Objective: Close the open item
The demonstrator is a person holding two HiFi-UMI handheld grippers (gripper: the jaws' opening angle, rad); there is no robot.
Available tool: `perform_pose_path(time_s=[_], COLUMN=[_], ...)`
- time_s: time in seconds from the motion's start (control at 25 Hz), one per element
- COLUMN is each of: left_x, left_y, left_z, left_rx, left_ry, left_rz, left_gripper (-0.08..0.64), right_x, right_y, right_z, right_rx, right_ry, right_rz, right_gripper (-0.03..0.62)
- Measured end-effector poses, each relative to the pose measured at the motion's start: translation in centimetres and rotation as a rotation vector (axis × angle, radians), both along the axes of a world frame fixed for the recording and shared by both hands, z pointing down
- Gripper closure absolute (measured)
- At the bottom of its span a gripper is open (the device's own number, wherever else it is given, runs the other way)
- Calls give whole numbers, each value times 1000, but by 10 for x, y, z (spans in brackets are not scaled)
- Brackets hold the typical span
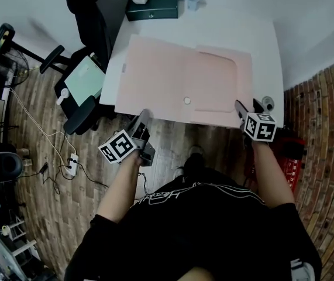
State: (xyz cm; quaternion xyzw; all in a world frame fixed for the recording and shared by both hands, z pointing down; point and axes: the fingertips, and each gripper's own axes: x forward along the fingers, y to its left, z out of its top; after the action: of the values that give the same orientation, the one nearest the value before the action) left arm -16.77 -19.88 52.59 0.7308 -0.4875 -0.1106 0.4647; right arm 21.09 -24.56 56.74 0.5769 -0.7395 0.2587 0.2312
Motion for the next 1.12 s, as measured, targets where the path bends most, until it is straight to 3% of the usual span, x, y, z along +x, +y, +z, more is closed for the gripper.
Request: perform_pose_path(time_s=[0.32,0.6,0.72,0.92,1.12], left_x=[28,41,54,76,102], left_y=[-2,2,5,9,15], left_z=[-40,-54,-64,-80,-93], left_rx=[114,165,213,260,280], left_ry=[-232,-347,-410,-537,-658], left_rz=[121,164,192,216,193], left_gripper=[518,518,518,518,518], right_x=[3,27,37,51,53], right_y=[-3,9,21,30,35], right_z=[-22,-52,-49,-38,-15], right_rx=[47,87,74,36,-45], right_ry=[-38,-41,-54,-85,-107], right_rz=[24,64,65,42,-72], right_gripper=[276,302,382,589,589])
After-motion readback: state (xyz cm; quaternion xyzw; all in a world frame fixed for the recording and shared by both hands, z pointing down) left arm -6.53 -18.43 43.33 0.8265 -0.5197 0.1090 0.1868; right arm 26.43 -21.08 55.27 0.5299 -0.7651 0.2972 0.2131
